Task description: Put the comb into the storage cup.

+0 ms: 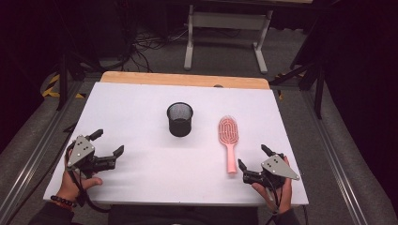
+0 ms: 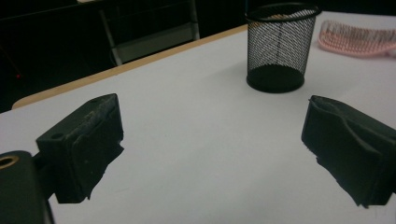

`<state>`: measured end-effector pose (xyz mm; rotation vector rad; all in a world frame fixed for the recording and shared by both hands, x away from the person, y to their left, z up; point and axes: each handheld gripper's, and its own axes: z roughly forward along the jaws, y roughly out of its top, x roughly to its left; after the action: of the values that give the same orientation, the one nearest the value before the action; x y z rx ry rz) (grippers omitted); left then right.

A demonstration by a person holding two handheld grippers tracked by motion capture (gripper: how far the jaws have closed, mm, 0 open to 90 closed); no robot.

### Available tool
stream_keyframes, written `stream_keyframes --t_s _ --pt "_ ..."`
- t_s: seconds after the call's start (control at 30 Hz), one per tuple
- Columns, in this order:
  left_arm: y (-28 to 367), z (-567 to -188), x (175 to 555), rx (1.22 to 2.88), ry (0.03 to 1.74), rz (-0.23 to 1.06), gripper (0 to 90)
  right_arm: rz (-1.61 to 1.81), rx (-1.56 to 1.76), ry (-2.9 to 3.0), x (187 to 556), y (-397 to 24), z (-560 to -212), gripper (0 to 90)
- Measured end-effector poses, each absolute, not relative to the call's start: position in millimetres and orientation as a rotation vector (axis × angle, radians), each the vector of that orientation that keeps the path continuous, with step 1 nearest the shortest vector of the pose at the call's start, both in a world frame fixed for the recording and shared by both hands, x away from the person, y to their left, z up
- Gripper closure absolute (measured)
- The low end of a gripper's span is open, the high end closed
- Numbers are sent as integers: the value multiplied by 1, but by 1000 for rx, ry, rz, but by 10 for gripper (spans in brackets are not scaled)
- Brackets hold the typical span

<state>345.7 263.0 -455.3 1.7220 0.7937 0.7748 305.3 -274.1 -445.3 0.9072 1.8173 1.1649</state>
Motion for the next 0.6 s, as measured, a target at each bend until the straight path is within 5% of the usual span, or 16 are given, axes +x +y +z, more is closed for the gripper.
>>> stream_keyframes --t_s 0.17,0.6 --pt "273 -458 337 1720 639 729 30 1166 888 1837 309 -269 -446 69" --pt "272 -459 332 1767 627 752 48 1126 877 1899 315 -256 -450 61"
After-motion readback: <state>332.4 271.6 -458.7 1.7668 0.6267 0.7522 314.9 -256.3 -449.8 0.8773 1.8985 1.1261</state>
